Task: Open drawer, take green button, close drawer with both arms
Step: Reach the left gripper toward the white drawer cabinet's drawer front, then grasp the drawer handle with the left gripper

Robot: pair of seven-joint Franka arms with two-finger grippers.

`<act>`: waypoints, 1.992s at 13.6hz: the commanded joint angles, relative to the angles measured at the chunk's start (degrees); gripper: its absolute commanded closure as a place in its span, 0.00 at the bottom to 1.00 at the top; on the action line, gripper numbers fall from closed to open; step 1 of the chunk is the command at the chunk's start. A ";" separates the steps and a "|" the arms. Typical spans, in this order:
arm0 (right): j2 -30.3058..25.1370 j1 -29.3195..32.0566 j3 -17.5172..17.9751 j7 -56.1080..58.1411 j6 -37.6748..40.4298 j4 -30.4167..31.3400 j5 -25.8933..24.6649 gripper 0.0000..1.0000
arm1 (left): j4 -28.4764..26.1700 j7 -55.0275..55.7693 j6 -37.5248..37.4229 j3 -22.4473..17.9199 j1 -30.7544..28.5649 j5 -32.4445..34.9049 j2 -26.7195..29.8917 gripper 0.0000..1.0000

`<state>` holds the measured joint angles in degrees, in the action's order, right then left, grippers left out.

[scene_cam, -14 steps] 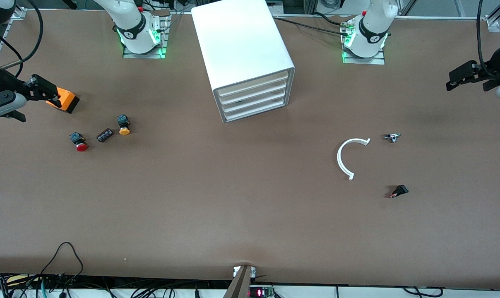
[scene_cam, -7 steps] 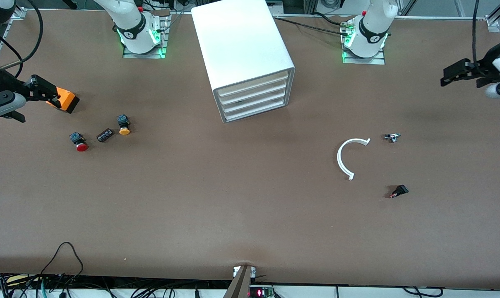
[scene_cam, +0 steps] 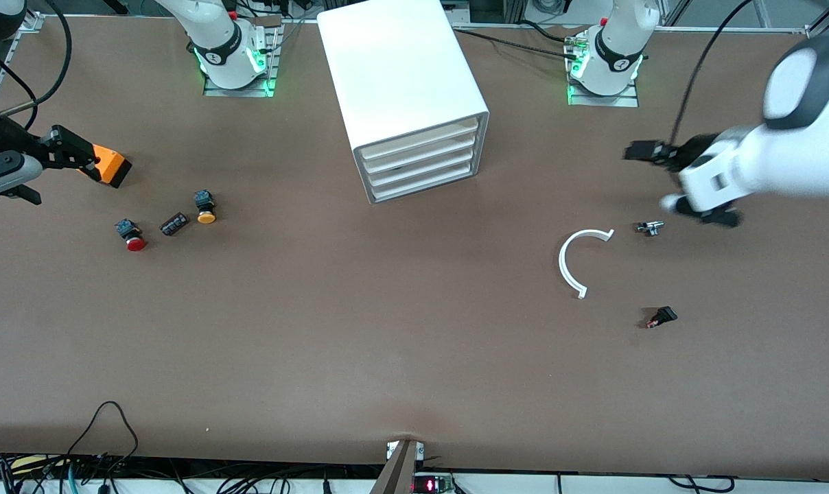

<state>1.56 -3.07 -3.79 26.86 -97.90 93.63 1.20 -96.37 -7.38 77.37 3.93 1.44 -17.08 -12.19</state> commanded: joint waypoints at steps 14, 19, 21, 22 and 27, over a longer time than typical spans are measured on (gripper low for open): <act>1.08 -0.44 -0.25 -0.67 -1.94 -1.34 -0.05 0.00 | 1.45 -36.03 18.42 12.68 6.19 -41.00 -34.82 0.16; 1.08 -0.53 -0.25 -0.58 -1.94 -1.34 -0.05 0.00 | 1.10 -47.00 18.70 12.68 7.26 -44.87 -40.62 0.31; 1.16 -0.53 -0.25 -0.58 -1.94 -1.34 -0.05 0.00 | 0.66 -48.07 18.43 13.03 7.69 -45.93 -41.33 0.38; 1.08 -0.53 -0.25 -0.67 -1.94 -1.34 -0.05 0.00 | 0.48 -48.16 18.43 13.47 8.13 -47.33 -41.34 0.38; 1.16 -0.27 -0.34 0.11 -2.03 -1.34 0.21 0.00 | -1.54 -48.16 18.52 13.73 11.82 -52.96 -41.34 0.42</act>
<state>2.02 -3.16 -3.79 26.87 -100.16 93.59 1.20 -96.49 -54.29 96.23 17.81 12.05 -67.27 -53.89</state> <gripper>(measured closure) 0.000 0.410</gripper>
